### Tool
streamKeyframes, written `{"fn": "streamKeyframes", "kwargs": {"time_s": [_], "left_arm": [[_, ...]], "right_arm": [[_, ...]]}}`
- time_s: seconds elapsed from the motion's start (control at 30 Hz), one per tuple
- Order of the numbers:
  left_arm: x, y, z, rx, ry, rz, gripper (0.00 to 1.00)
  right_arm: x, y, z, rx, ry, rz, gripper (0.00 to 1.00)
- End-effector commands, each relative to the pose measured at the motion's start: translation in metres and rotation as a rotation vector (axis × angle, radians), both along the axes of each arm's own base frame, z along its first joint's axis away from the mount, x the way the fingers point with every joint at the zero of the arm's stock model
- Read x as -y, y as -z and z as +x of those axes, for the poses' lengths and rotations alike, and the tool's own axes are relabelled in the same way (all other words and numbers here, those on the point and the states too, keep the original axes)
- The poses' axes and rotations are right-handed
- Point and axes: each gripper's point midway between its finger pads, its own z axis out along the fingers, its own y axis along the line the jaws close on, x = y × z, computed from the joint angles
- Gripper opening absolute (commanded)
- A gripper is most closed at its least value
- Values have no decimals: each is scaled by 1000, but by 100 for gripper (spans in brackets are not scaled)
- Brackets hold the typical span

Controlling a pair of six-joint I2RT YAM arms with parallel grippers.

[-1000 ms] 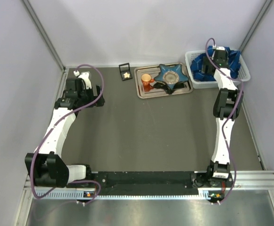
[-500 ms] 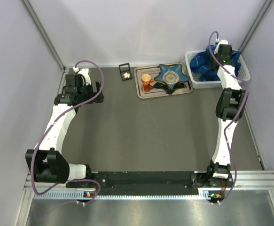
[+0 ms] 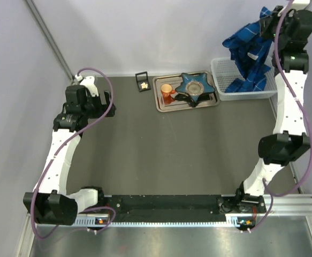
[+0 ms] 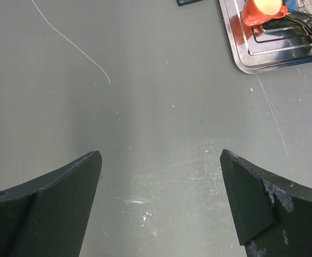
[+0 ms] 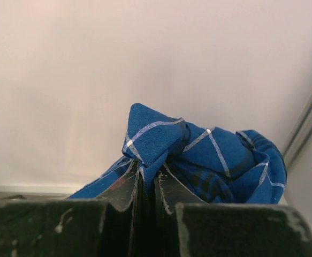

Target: Pin the brooch onto the clothing

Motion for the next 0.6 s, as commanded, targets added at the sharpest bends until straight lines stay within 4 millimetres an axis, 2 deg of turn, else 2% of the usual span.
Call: {"fn": "streamKeyframes", "kwargs": {"time_s": [0.0, 0.03, 0.07, 0.13, 0.17, 0.27, 0.33, 0.43, 0.5, 0.53, 0.57], "left_arm": [[0, -36, -3, 82, -8, -19, 99], [0, -41, -5, 89, -7, -22, 99], [1, -43, -5, 94, -6, -24, 99], [1, -49, -8, 108, -6, -30, 99], [1, -50, -9, 109, -7, -33, 99], [4, -57, -13, 124, -1, -49, 99], [5, -60, -14, 131, 0, -60, 99], [7, -65, -17, 138, 7, -74, 99], [8, -68, -18, 143, 8, -80, 99], [9, -69, -19, 145, 10, -83, 99], [9, -69, -19, 142, 13, -84, 99]], "right_arm": [[-34, -84, -57, 182, -124, 69, 0], [-43, -96, -66, 212, -151, 70, 0], [-56, -118, -89, 261, -182, 65, 0], [-70, -143, -113, 332, -210, 54, 0], [-84, -161, -135, 381, -242, 51, 0], [-105, -196, -175, 484, -294, 58, 0], [-121, -221, -209, 554, -344, 78, 0], [-138, -244, -248, 628, -410, 95, 0], [-147, -253, -265, 655, -452, 110, 0], [-157, -258, -282, 671, -510, 123, 0], [-161, -259, -288, 670, -538, 133, 0]]}}
